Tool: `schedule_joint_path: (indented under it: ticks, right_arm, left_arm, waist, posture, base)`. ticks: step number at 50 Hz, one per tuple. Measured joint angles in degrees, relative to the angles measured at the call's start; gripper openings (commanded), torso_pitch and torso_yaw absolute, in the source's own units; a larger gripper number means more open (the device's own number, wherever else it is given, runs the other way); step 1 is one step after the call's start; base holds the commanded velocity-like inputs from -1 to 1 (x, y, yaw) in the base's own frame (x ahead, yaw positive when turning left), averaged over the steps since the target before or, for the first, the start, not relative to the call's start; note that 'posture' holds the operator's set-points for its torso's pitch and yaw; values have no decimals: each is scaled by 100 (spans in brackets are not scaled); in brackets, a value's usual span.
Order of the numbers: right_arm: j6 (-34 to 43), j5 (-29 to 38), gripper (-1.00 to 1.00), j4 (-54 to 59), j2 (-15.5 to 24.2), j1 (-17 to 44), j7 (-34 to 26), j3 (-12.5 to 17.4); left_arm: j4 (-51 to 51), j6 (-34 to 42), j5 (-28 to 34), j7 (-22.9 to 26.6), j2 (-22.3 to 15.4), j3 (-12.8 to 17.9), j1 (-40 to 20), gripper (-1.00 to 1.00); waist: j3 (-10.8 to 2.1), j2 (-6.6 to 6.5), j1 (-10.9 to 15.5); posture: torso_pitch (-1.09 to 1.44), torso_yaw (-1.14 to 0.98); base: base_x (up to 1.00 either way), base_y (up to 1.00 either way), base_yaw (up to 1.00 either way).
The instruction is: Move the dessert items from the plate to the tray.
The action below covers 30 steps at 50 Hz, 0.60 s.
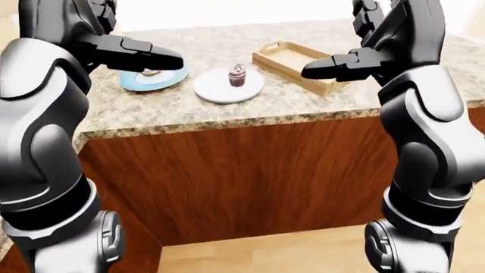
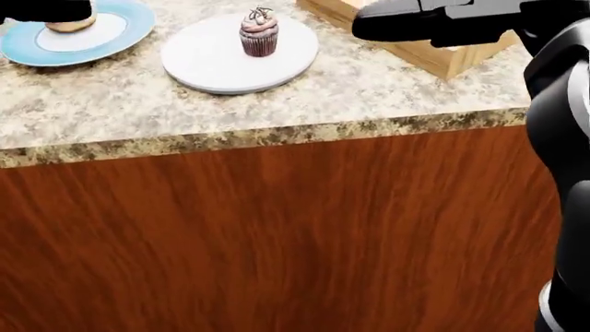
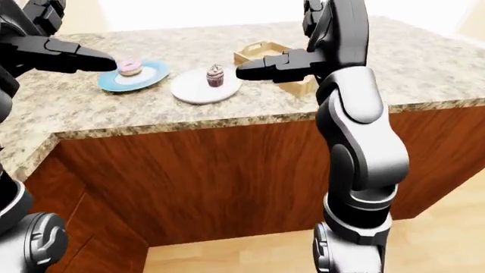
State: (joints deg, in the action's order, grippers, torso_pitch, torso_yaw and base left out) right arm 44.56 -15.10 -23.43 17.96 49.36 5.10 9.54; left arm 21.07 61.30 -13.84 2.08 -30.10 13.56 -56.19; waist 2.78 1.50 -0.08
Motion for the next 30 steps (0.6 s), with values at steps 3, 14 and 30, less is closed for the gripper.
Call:
schedule_joint_path:
  ticks: [3,14,30]
  right_arm:
    - [-44,89,100,-149,2,54,-5,24]
    - [242,113,100,-105,-119,16,-275,-129]
    - [275,127,100,-221,-108,-70,-239,-6]
  left_arm:
    - [132,-146,34,13,-40,41,-63,100]
    - [40,44,138,11,-66,91,62,100]
    - [-2,145,179,59,-45,31,134,100]
  waist:
    - [-36,-275,-91]
    - [133,-49,151]
    - [-55,-278,167]
  posture:
    - [0,0]
    - [0,0]
    - [0,0]
  base:
    - [15,17,0]
    - [9,53,0]
    - [2,11,29]
